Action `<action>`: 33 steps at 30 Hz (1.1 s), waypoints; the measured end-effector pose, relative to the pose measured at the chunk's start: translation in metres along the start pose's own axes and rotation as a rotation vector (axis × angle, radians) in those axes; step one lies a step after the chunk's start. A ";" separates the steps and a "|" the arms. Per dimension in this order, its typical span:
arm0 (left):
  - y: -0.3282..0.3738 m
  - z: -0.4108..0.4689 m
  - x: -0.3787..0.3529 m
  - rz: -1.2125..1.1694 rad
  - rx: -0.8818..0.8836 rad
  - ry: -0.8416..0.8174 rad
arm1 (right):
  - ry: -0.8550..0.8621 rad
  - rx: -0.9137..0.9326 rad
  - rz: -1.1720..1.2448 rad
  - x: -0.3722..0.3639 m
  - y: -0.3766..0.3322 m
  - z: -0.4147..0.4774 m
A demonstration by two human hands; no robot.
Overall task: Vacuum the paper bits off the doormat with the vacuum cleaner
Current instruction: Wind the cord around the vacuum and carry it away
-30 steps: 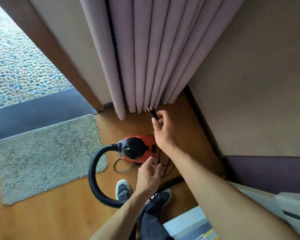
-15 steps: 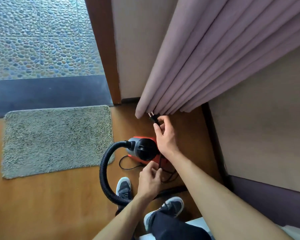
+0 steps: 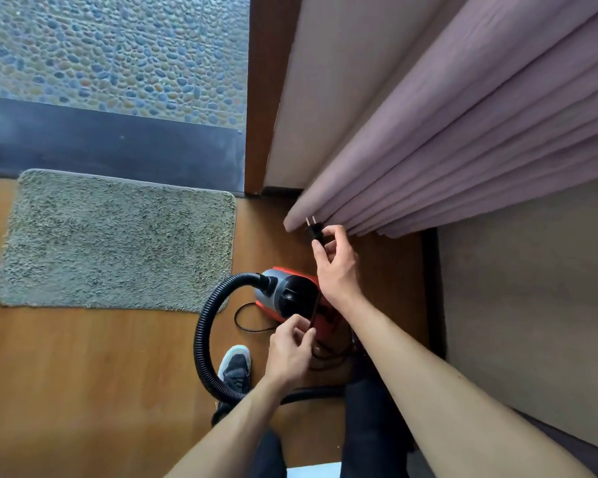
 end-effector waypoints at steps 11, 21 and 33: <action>-0.026 0.032 -0.016 -0.104 0.137 0.224 | -0.255 0.027 0.009 -0.059 0.013 0.055; -0.034 0.034 -0.090 -0.176 0.191 0.512 | -0.468 0.189 -0.052 -0.048 0.053 0.089; -0.069 -0.009 -0.160 -0.331 0.261 0.687 | -0.587 0.264 -0.311 -0.056 0.122 0.084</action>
Point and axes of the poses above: each hand's wrist, its own z-axis towards the middle knuckle, its own x-axis out of the back of the hand, y = z × x, the point moved 7 cm from there along z, towards the middle knuckle, and after that the axes turned 15 degrees about -x, right-handed, at the moved point
